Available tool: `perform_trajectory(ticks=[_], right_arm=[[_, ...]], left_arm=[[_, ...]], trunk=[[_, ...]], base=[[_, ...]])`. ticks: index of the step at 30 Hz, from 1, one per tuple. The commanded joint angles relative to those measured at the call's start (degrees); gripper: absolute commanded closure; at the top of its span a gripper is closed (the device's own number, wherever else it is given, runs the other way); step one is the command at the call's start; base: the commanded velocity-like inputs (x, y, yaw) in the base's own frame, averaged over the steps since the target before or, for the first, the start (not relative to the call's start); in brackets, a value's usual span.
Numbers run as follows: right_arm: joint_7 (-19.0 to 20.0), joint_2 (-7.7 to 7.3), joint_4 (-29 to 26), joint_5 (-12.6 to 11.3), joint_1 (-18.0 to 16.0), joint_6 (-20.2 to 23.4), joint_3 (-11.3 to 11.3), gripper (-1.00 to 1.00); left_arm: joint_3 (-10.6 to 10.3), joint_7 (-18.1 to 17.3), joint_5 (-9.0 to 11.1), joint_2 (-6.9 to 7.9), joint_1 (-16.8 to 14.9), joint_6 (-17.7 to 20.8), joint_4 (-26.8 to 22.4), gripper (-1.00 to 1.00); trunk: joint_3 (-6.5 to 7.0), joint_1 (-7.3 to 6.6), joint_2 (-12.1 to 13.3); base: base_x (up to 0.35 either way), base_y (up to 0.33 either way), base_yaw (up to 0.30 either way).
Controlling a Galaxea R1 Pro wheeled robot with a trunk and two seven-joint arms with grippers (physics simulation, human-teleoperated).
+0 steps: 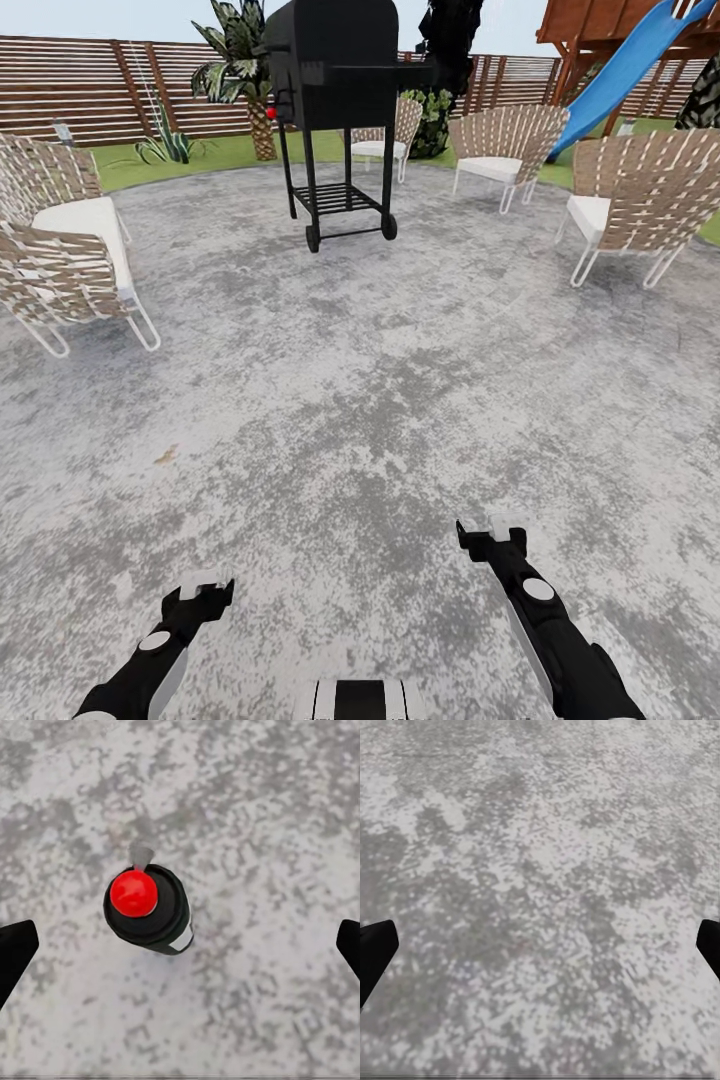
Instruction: In the garden, pick up the pesticide atomizer on the floor and spray pesticide onto both trees until each tree trunk is fully covered.
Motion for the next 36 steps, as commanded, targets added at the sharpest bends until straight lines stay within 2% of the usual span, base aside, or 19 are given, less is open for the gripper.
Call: perform_trajectory(ticks=[1, 5, 8, 10, 11, 14, 26, 36], right_arm=[[0.01, 0.0, -0.1, 0.49, 0.0, 0.36, -0.01, -1.0], [-0.02, 0.0, -0.1, 0.49, 0.04, 0.36, -0.01, -1.0], [-0.07, 0.01, -0.1, 0.49, 0.04, 0.36, 0.0, -1.0], [-0.01, 0.0, -0.1, 0.49, 0.01, 0.36, 0.05, -1.0], [-0.02, 0.01, -0.1, 0.49, 0.02, 0.36, 0.06, -1.0], [-0.02, 0.04, -0.1, 0.49, 0.04, 0.36, 0.07, -1.0], [0.0, 0.02, -0.1, 0.49, 0.01, 0.36, 0.07, -1.0], [-0.02, 0.01, -0.1, 0.49, 0.04, 0.36, 0.02, -1.0]], left_arm=[[0.14, -0.02, -0.04, -0.01, -0.03, -0.19, 0.06, -1.0], [0.22, -0.02, 0.08, 0.03, -0.04, -0.19, 0.12, -1.0], [0.21, -0.02, 0.11, 0.03, -0.01, -0.21, 0.03, -1.0], [0.22, -0.02, 0.11, 0.03, 0.03, -1.09, 0.23, -1.0], [0.24, -0.02, 0.2, 0.03, 0.05, -3.2, 0.64, -1.0], [0.26, -0.02, 0.26, 0.03, 0.05, -3.6, 0.72, -1.0], [0.68, 0.06, 0.35, 0.03, 0.22, -3.88, 0.79, -1.0], [0.52, 0.07, -0.01, -0.05, 0.23, -3.88, 0.77, -1.0]], trunk=[[-0.31, 0.01, -0.03], [-1.49, 0.11, -0.08], [-1.68, 0.11, -0.08], [-1.72, 0.11, -0.08], [-1.98, 0.14, -0.1], [-2.82, 0.22, -0.14], [-3.16, 0.22, -0.14], [-3.24, 0.22, -0.14]], base=[[0.0, 0.0, 0.025], [0.0, 0.0, 0.066], [0.0, 0.0, 0.079], [0.0, 0.0, 0.026], [0.0, 0.0, 0.068], [0.0, 0.0, 0.112], [0.001, 0.0, 0.074], [0.108, 0.0, 0.024]])
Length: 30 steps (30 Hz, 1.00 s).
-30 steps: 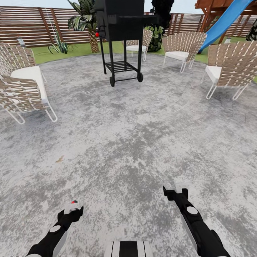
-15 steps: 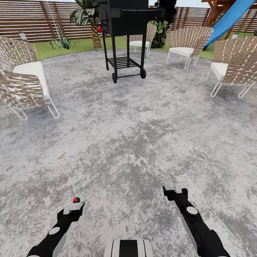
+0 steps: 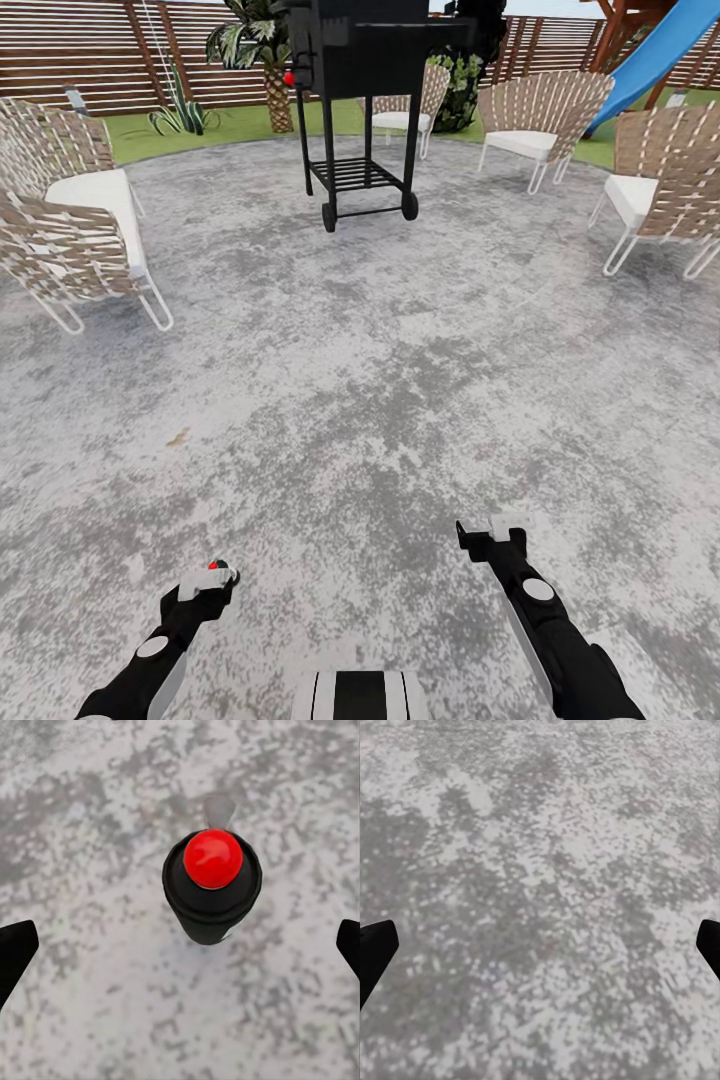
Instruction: In the garden, pick up the pesticide atomizer on the floor and spray pesticide onto both trees until each tree trunk is fully covered.
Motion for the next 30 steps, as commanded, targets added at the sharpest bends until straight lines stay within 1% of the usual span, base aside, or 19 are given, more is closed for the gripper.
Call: perform_trajectory(ticks=[1, 5, 11, 20, 27, 29, 30], right_arm=[[0.02, -0.01, -0.1, 0.49, 0.0, 0.36, 0.0, -1.0], [0.01, 0.0, -0.1, 0.49, 0.0, 0.36, 0.0, -1.0], [0.01, -0.01, -0.1, 0.49, -0.01, 0.36, 0.01, -1.0], [0.04, 0.0, -0.1, 0.49, 0.01, 0.36, 0.02, -1.0], [0.02, -0.01, -0.1, 0.49, 0.0, 0.36, -0.03, -1.0], [0.03, 0.0, -0.1, 0.49, -0.01, 0.36, -0.03, -1.0], [0.01, -0.01, -0.1, 0.49, 0.0, 0.36, -0.02, -1.0]], left_arm=[[0.12, -0.01, -0.09, -0.02, -0.03, -0.19, 0.04, -1.0], [0.05, -0.02, -0.12, -0.03, -0.02, -0.19, 0.03, -1.0], [0.03, -0.01, -0.13, -0.02, -0.03, -0.19, 0.02, -1.0], [-0.12, -0.09, -0.13, -0.02, 0.13, -0.28, -0.22, -1.0], [-0.15, -0.1, -0.13, -0.02, 0.19, -0.32, -0.03, -1.0], [-0.15, -0.1, -0.13, -0.02, 0.21, -0.66, 0.03, -1.0], [-0.15, -0.1, -0.13, -0.02, 0.22, -1.46, 0.04, -1.0]], trunk=[[-0.04, -0.01, -0.01], [-0.04, -0.01, -0.01], [-0.04, -0.01, -0.01], [-0.04, -0.01, -0.01], [-1.79, 0.17, -0.11], [-1.92, 0.17, -0.11], [-1.97, 0.17, -0.11]], base=[[0.014, 0.0, 0.001], [0.016, 0.0, 0.0], [0.11, 0.0, 0.0], [0.012, 0.0, 0.0], [0.0, 0.0, 0.0], [0.0, 0.0, 0.0], [0.0, 0.0, 0.0]])
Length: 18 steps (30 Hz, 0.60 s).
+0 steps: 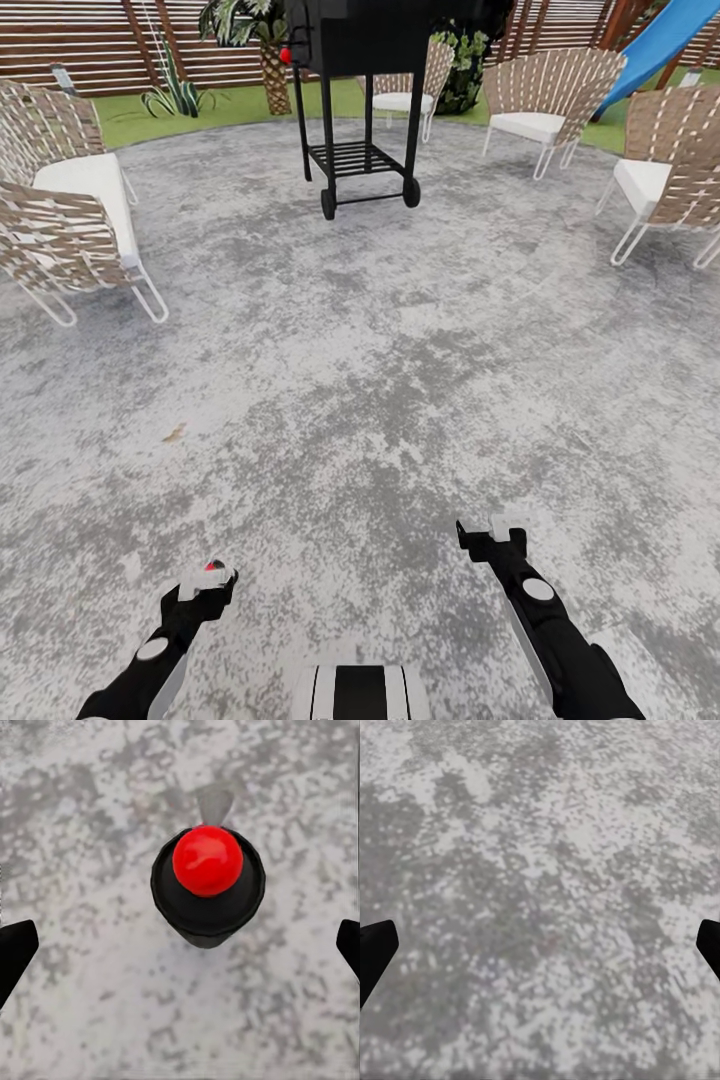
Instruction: In the garden, pick up the pesticide atomizer on the floor and spray pesticide onto both trees until each tree trunk is fully covered.
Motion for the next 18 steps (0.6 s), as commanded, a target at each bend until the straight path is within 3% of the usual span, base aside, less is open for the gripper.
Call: perform_trajectory(ticks=[1, 8, 18], right_arm=[[0.02, -0.01, -0.1, 0.49, 0.0, 0.36, 0.0, -1.0], [-0.08, -0.01, -0.1, 0.49, -0.02, 0.36, 0.02, -1.0], [-0.04, -0.01, -0.08, 0.49, -0.02, 0.36, 0.03, -1.0]], left_arm=[[0.13, -0.02, -0.07, -0.02, -0.02, -1.29, 0.07, -1.0], [0.13, -0.02, -0.23, -0.02, -0.01, -3.89, 0.11, -1.0], [0.08, -0.02, -0.16, -0.08, -0.01, -4.07, 0.11, -1.0]], trunk=[[-0.08, -0.01, -0.01], [-0.14, -0.01, -0.01], [-1.92, 0.2, -0.12]], base=[[0.0, 0.0, 0.0], [0.0, 0.0, 0.0], [0.0, 0.0, 0.0]])
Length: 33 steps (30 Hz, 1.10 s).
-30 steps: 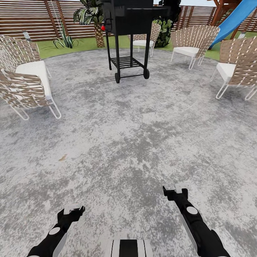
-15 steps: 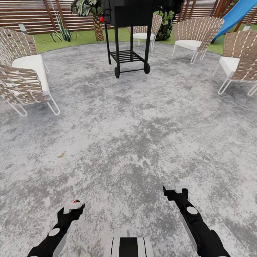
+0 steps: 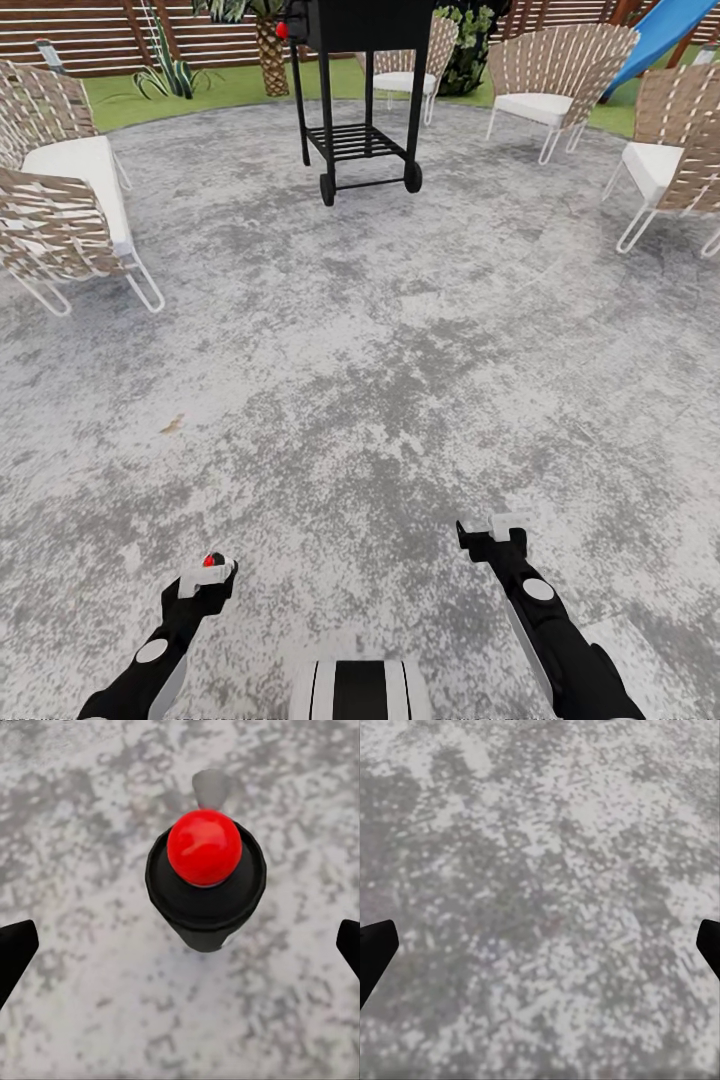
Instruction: In the garden, pick up the pesticide atomizer on the floor and spray pesticide onto both trees until each tree trunk is fully covered.
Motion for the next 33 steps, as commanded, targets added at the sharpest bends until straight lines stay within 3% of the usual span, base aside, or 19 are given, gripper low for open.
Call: perform_trajectory(ticks=[1, 19, 25, 33], right_arm=[[0.0, 0.0, -0.11, 0.49, 0.0, 0.36, -0.02, -1.0], [-0.04, 0.0, -0.13, 0.49, 0.02, 0.36, -0.06, -1.0], [0.04, 0.0, -0.12, 0.49, 0.01, 0.36, -0.06, -1.0], [0.01, 0.0, -0.12, 0.49, 0.02, 0.36, -0.06, -1.0]], left_arm=[[0.12, -0.02, -0.08, 0.0, -0.03, -0.22, 0.05, -1.0], [0.09, -0.02, -0.1, -0.07, -0.03, -0.42, 0.05, -1.0], [0.09, -0.02, -0.08, -0.05, -0.03, -0.43, 0.05, -1.0], [0.09, -0.02, -0.11, -0.12, -0.03, -0.44, 0.05, -1.0]], trunk=[[-0.03, -0.01, -0.01], [-0.03, -0.01, -0.01], [-1.36, 0.15, -0.09], [-1.36, 0.15, -0.09]], base=[[0.0, 0.0, 0.0], [0.047, 0.0, 0.0], [0.0, 0.0, 0.0], [0.0, 0.0, 0.0]])
